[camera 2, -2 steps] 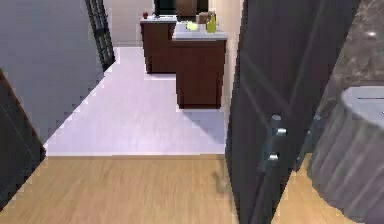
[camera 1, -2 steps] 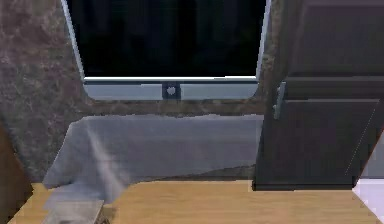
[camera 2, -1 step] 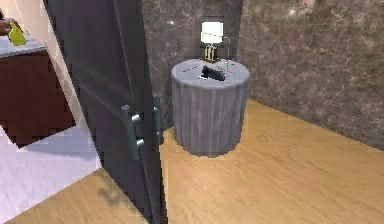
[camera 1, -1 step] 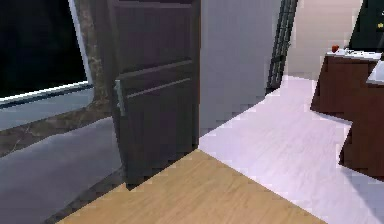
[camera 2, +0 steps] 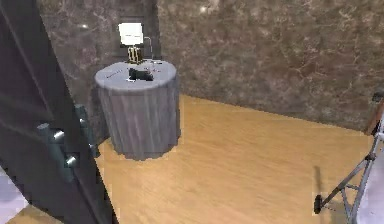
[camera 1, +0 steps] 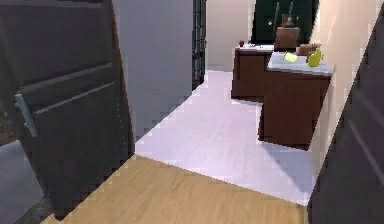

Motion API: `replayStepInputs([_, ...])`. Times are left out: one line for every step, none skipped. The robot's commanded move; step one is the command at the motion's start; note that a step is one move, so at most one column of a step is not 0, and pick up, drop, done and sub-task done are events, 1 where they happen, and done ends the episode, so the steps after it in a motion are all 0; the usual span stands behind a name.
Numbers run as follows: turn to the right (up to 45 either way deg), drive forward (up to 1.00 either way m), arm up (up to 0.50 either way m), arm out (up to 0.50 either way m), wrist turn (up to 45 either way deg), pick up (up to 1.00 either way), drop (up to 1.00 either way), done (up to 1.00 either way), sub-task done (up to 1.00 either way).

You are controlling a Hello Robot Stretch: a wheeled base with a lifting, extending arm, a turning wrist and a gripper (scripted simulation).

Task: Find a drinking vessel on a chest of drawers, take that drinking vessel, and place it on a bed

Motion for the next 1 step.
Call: replayStepInputs([0.0,0.40,0.00,0.00,0.0,0.00,0.00,0.00,0.00])
